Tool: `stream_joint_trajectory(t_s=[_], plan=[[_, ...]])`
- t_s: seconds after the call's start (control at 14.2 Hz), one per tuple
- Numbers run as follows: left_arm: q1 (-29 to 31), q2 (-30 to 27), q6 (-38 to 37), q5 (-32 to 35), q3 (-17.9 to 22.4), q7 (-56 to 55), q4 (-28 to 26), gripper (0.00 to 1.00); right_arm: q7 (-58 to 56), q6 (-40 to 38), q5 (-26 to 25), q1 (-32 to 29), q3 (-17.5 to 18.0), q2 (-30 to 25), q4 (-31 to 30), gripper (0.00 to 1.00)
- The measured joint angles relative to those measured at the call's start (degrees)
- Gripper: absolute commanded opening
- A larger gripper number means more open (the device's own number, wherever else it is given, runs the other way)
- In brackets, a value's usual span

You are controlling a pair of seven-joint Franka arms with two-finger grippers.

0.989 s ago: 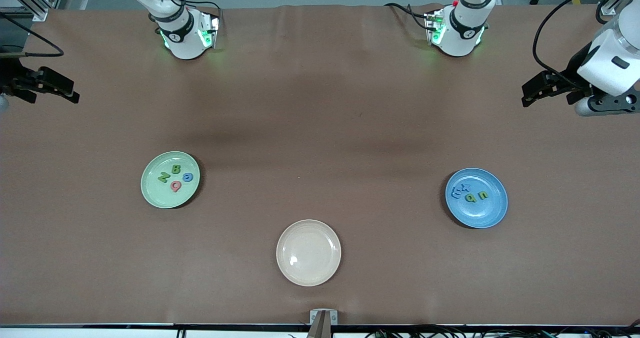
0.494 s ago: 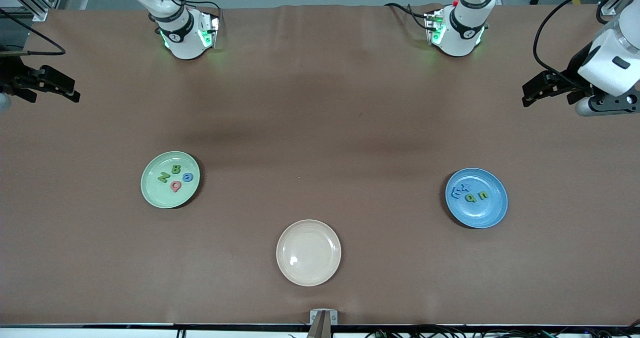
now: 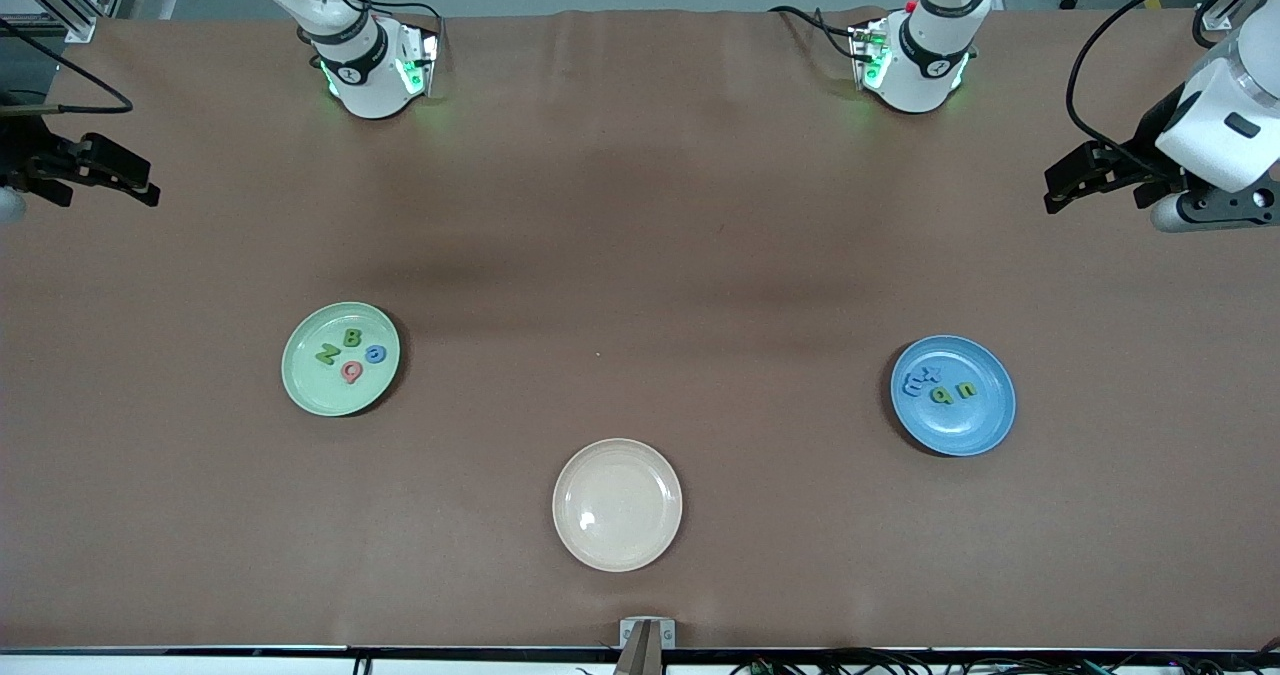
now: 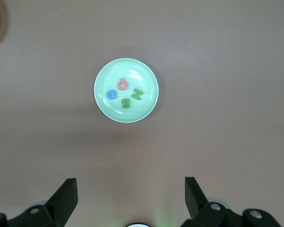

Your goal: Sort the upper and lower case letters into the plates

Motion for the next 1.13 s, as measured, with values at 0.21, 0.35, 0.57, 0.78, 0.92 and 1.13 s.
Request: stream_joint_trajectory(t_s=[0.21, 0.35, 0.57, 0.78, 0.92, 1.13], plan=[[0.0, 0.0, 0.0, 0.0, 0.0, 0.0, 0.01, 1.0, 0.0, 0.0, 0.84, 0.0, -0.12, 0.0, -0.36, 1.0], [0.0, 0.0, 0.0, 0.0, 0.0, 0.0, 0.06, 1.0, 0.0, 0.0, 0.91, 0.0, -0.13, 0.0, -0.38, 1.0], [0.0, 0.0, 0.01, 0.0, 0.0, 0.0, 0.1, 1.0, 0.0, 0.0, 0.92, 0.0, -0.13, 0.0, -0.38, 1.0], [0.0, 0.0, 0.05, 0.0, 0.0, 0.0, 0.43, 1.0, 0.0, 0.0, 0.92, 0.0, -0.13, -0.01, -0.38, 1.0], [0.0, 0.0, 0.05, 0.0, 0.0, 0.0, 0.48, 1.0, 0.0, 0.0, 0.92, 0.0, -0.13, -0.01, -0.38, 1.0], [-0.08, 0.0, 0.05, 0.0, -0.04, 0.0, 0.48, 1.0, 0.0, 0.0, 0.92, 0.0, -0.13, -0.01, -0.38, 1.0]])
